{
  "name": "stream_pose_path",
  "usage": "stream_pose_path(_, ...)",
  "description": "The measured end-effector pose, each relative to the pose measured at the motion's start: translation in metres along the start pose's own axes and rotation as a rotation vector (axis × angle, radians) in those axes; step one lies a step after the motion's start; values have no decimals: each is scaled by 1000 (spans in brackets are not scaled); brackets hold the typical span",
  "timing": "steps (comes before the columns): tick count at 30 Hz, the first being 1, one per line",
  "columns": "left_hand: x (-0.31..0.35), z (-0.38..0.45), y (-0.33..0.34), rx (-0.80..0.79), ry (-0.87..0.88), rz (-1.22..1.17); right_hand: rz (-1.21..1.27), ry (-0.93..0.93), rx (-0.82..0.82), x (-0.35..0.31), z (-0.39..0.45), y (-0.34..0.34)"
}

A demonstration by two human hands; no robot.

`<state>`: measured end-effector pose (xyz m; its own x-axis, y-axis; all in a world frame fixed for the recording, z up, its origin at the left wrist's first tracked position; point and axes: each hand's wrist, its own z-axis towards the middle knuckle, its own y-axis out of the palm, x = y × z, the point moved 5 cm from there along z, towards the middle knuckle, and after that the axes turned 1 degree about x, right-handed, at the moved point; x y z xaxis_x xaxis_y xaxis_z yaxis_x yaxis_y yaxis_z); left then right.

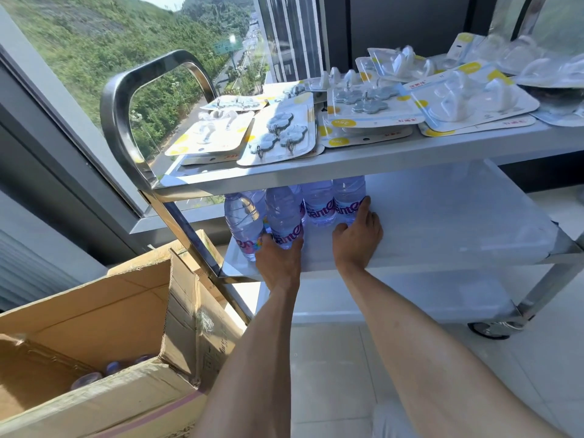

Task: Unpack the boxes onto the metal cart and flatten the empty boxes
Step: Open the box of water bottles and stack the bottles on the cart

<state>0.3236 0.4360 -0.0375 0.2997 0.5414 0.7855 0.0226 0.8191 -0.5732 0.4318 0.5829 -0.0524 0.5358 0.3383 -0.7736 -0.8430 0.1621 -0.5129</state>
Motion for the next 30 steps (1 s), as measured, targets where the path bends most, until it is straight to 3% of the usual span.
stream_pose_path(5, -25, -3, -33, 186, -160, 10, 2, -8, 7, -1, -1, 0)
stream_pose_path(10, -26, 20, -34, 106, -187, 60, -22, 2, -15, -2, -2, 4)
stream_pose_path(24, -28, 29, -28, 66, -109, 14, -45, -11, -32, -2, -1, 3)
stream_pose_path(30, -21, 9, -59, -50, 0, 327, -206, 84, -111, -7, -14, -10)
